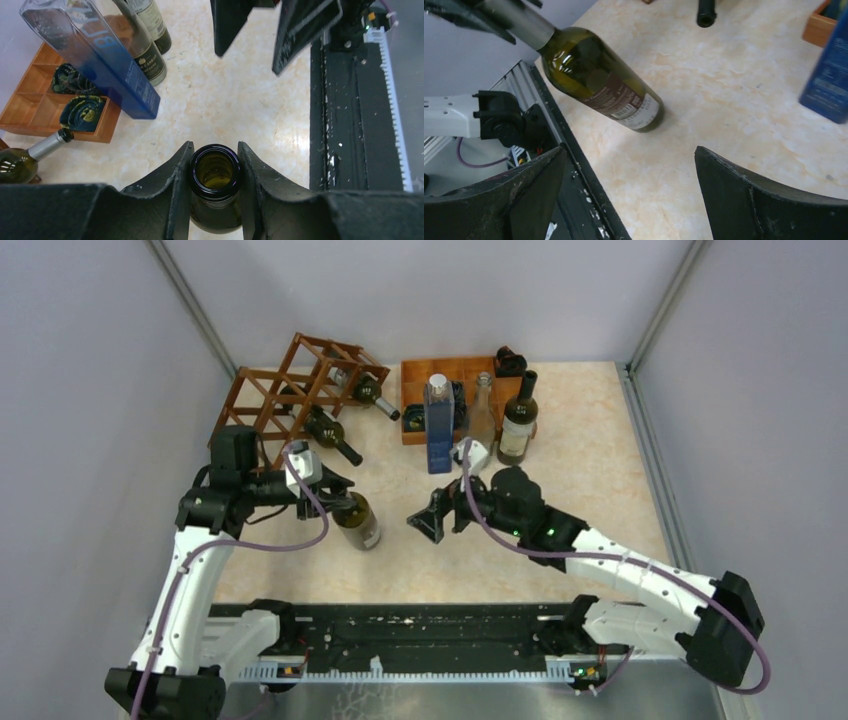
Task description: Take the wine bottle off the wine rack
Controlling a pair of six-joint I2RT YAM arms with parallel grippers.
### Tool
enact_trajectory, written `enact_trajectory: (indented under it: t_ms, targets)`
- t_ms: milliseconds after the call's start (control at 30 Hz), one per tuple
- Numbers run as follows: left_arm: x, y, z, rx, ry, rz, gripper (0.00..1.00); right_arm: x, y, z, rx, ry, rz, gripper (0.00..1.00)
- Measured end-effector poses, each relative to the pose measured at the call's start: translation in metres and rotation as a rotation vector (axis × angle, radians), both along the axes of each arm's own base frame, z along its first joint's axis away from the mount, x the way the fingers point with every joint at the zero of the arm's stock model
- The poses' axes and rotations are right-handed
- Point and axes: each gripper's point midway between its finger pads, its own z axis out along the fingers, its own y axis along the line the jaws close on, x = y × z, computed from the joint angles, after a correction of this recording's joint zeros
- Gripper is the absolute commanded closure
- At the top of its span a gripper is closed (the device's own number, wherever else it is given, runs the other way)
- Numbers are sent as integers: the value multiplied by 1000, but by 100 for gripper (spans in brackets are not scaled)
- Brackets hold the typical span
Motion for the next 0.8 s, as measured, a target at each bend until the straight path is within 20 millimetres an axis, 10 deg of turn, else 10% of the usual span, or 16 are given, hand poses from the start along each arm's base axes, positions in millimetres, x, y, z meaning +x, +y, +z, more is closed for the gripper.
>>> enact_trajectory:
  t_ms: [800]
  targets:
    - [-13,-17,58,-206,111,-58,100,-16,115,-49,-22,-153,192,1]
